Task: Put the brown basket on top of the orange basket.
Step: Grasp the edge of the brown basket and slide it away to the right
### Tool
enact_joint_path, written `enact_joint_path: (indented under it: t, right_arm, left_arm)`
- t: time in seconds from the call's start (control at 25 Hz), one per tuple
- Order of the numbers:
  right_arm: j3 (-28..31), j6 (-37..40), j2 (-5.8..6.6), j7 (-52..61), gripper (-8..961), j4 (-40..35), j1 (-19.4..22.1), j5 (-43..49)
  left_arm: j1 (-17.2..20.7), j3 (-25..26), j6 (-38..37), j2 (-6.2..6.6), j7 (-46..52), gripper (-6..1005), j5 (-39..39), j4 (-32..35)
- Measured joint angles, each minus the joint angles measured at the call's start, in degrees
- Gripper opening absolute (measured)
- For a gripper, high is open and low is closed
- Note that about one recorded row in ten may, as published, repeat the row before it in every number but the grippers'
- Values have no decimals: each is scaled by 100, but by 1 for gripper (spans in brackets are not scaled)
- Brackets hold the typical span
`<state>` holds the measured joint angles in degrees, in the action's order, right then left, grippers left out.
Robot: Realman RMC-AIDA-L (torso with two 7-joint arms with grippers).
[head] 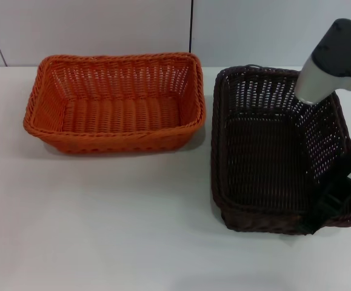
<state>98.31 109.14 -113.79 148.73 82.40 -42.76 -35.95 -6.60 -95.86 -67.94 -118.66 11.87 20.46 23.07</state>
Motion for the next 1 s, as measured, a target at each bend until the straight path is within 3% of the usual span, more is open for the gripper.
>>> enact_joint_path:
  t: [0.36, 0.44, 0.64, 1.0]
  right_arm:
    - [-235, -556, -69, -129, 807, -875, -237, 19]
    - [-245, -574, -164, -206, 794, -922, -253, 12]
    - [-417, -625, -271, -238, 761, -937, -201, 15]
    - [-628, -716, -292, -307, 703, -959, -160, 66]
  left_arm:
    - [-18, -14, 0, 0, 7, 839, 7, 9]
    - [-26, -15, 0, 0, 8, 839, 7, 9]
    - [-25, -16, 0, 1, 8, 839, 3, 23]
    - [-15, -12, 0, 1, 8, 839, 1, 19]
